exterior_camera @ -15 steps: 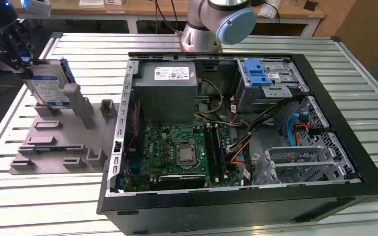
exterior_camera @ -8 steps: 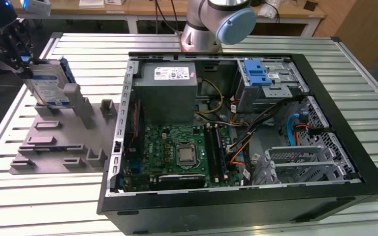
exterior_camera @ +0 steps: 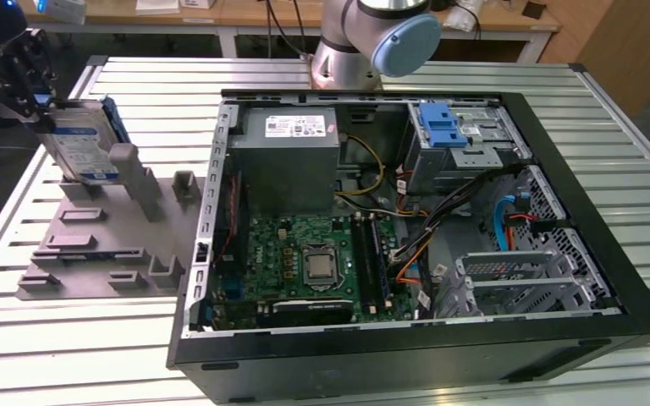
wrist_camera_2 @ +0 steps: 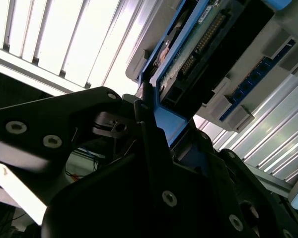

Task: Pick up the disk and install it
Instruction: 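Pick up the disk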

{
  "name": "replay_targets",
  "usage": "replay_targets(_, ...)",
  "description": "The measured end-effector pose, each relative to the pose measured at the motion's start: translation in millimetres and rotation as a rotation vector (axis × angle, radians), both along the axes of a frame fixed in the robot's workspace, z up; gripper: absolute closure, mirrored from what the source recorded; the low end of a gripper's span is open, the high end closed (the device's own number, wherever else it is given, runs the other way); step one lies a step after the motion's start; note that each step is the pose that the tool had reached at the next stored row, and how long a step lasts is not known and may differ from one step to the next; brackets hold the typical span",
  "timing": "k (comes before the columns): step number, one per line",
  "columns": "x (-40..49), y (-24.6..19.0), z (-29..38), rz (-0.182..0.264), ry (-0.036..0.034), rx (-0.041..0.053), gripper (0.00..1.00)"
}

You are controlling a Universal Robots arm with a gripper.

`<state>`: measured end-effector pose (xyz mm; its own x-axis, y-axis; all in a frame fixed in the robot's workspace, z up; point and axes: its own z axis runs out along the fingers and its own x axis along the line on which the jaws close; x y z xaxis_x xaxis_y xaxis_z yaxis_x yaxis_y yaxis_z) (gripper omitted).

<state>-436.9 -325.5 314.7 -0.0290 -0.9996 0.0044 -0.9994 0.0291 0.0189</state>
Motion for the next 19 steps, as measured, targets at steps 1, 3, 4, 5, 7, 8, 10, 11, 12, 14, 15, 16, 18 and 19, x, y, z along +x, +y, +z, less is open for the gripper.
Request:
replay_targets(1, 0.0, 0.0, 0.9, 0.0, -0.0001, 0.0001, 0.64)
replay_targets(3, 0.0, 0.0, 2.6, 0.0, -0.0001, 0.0005, 0.64)
replay_targets(4, 0.0, 0.0, 3.4, 0.0, -0.0001, 0.0012, 0.64)
replay_targets(5, 0.0, 0.0, 4.2, 0.0, -0.0001, 0.0019, 0.64)
replay_targets(7, 0.0, 0.0, 5.0, 0.0, -0.0004, 0.0031, 0.64)
replay_targets(8, 0.0, 0.0, 5.3, 0.0, -0.0003, 0.0035, 0.64)
replay_targets(10, 0.0, 0.0, 5.9, 0.0, -0.0002, 0.0038, 0.64)
replay_targets(11, 0.0, 0.0, 6.1, 0.0, -0.0003, 0.0039, 0.64)
replay_targets(12, 0.0, 0.0, 6.3, 0.0, -0.0001, 0.0038, 0.64)
replay_targets(14, 0.0, 0.0, 6.5, 0.0, -0.0002, 0.0038, 0.64)
replay_targets(15, 0.0, 0.0, 6.5, 0.0, -0.0002, 0.0038, 0.64)
replay_targets(16, 0.0, 0.0, 6.6, 0.0, -0.0002, 0.0038, 0.64)
replay_targets(18, 0.0, 0.0, 7.6, 0.0, 0.0003, 0.0036, 0.64)
replay_targets(19, 0.0, 0.0, 8.1, 0.0, 0.0001, 0.0037, 0.64)
